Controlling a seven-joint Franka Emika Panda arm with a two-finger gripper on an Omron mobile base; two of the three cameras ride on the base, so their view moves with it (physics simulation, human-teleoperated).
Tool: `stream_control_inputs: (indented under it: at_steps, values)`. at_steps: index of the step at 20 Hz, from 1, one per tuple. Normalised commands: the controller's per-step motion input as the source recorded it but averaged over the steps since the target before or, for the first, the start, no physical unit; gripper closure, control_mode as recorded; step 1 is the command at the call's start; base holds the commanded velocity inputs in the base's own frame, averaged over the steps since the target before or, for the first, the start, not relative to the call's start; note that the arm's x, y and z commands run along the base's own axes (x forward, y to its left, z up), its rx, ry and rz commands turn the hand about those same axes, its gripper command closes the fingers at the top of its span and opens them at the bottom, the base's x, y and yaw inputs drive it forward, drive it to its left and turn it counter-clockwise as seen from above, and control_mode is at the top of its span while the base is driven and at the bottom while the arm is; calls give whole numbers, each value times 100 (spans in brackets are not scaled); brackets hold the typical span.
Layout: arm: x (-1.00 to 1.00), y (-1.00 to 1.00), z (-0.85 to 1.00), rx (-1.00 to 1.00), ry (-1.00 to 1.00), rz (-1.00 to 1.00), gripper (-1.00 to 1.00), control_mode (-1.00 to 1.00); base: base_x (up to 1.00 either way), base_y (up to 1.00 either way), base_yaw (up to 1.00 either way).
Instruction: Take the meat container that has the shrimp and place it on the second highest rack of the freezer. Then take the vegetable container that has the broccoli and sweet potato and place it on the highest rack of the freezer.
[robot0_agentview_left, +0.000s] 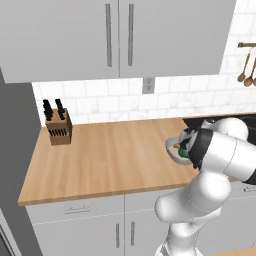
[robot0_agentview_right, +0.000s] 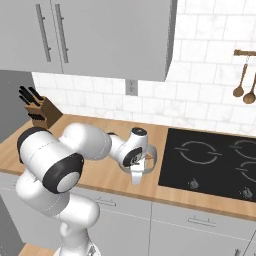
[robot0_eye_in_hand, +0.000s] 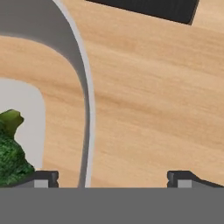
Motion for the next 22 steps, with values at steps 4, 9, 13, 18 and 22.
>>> stream_control_inputs:
  at_steps: [4, 9, 13, 18, 22]
  values:
    - [14, 0, 0, 0, 0, -3, 100, -100, 0, 0, 0]
    - [0, 0, 0, 0, 0, 0, 100, -100, 0, 0, 0]
    - [0, 0, 0, 0, 0, 0, 100, -100, 0, 0, 0]
    - [-9, 0, 50, 0, 0, -3, 100, -100, 0, 0, 0]
    - [-67, 9, 86, 0, -5, -5, 100, -100, 0, 0, 0]
